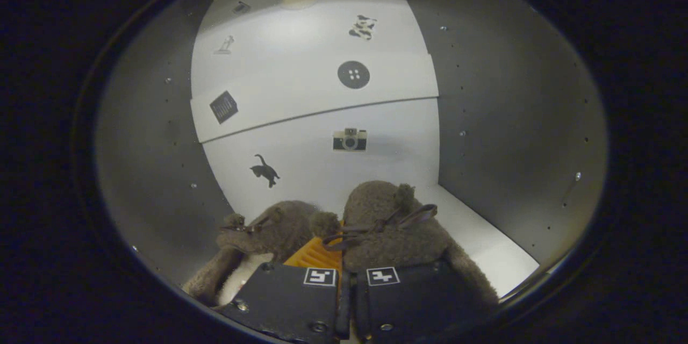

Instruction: Open the shoe cabinet door, grab the shoes and put them into the shoe cabinet, then close the shoe cabinet door.

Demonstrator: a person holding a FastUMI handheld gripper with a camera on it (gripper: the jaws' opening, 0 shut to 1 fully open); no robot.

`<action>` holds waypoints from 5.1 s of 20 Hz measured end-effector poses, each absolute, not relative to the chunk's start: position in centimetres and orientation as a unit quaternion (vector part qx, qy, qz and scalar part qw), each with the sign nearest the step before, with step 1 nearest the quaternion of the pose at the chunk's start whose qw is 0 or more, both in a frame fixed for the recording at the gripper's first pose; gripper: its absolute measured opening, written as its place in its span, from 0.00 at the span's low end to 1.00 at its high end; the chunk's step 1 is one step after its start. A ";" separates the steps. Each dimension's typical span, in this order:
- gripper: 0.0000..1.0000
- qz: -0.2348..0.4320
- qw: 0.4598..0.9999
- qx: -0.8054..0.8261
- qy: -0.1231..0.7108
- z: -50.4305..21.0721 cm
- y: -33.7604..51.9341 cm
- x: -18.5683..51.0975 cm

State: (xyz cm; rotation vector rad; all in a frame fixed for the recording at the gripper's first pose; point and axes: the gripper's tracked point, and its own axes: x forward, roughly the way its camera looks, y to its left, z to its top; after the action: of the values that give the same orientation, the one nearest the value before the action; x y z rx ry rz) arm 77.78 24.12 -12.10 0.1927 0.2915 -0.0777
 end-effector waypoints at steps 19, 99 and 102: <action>0.54 -0.022 0.968 0.088 0.232 -11.9 25.0 74.8; 0.97 0.051 0.997 0.020 0.053 -1.3 1.8 26.2; 0.97 0.064 0.996 0.018 0.053 -1.4 5.6 26.3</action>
State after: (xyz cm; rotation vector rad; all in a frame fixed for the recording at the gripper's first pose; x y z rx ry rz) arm 26.33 5.63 -1.37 0.0360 0.1060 0.1274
